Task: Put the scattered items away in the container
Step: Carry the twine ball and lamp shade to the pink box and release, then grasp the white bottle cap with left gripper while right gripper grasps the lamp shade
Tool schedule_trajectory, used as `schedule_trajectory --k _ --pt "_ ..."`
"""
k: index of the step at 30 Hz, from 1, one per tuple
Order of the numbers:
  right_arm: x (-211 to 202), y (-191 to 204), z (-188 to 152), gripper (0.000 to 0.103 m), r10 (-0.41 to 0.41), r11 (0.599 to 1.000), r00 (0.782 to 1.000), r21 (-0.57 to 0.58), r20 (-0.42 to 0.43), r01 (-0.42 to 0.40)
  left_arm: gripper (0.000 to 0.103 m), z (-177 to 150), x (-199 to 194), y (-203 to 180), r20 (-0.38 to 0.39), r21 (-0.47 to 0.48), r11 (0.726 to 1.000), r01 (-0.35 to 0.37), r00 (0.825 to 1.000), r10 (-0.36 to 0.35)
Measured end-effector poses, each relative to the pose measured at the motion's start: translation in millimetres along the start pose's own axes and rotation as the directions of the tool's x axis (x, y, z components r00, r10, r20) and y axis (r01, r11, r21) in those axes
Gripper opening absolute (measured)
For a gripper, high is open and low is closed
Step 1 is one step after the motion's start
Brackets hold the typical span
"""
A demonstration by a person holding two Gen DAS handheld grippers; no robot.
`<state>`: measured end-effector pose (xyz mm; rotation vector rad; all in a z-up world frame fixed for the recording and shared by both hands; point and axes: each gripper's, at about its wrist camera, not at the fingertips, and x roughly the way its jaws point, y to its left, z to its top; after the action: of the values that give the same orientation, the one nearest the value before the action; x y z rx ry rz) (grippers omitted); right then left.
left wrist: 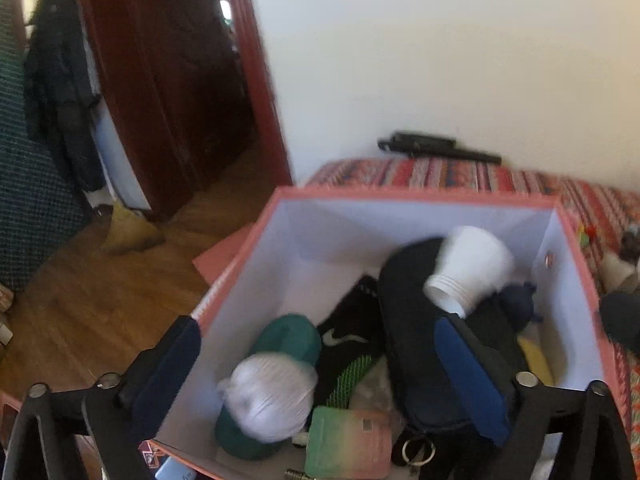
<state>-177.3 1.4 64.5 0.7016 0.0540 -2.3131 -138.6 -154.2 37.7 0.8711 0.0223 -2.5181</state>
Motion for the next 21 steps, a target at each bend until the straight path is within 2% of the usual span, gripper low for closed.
schedule_trajectory --k 3,6,9,12,15,18,19,21 --pt "-20 -19 5 0.081 -0.002 0.999 0.999 0.041 0.042 0.001 0.102 3 -9 1 0.021 -0.030 1.000 0.007 1.000 -0.006" --pt "-40 -45 7 0.083 -0.045 0.996 0.995 0.086 0.084 0.037 0.102 3 -11 -5 0.013 -0.044 0.999 0.029 1.000 -0.028" --pt "-63 -87 6 0.086 -0.096 0.980 0.989 0.184 0.114 0.074 0.102 3 -12 -17 0.007 -0.028 0.999 0.043 0.999 -0.042" --pt "-80 -133 1 0.086 -0.117 0.950 0.986 0.302 0.123 0.075 0.102 2 -13 -40 0.013 0.004 0.998 0.064 0.998 -0.064" --pt "-94 -172 -9 0.087 -0.104 0.909 0.986 0.415 0.131 0.041 0.102 1 -17 -64 0.017 0.037 0.994 0.100 0.995 -0.100" --pt "-91 -214 -27 0.087 -0.038 0.843 0.991 0.536 0.129 -0.038 0.102 -1 -22 -95 0.023 0.085 0.983 0.163 0.986 -0.166" --pt "-82 -227 -35 0.087 -0.009 0.812 0.992 0.579 0.125 -0.066 0.102 -2 -24 -107 0.026 0.110 0.977 0.184 0.982 -0.188" --pt "-60 -255 -56 0.087 0.065 0.723 0.992 0.680 0.110 -0.123 0.102 -4 -26 -131 0.029 0.157 0.966 0.208 0.976 -0.215"
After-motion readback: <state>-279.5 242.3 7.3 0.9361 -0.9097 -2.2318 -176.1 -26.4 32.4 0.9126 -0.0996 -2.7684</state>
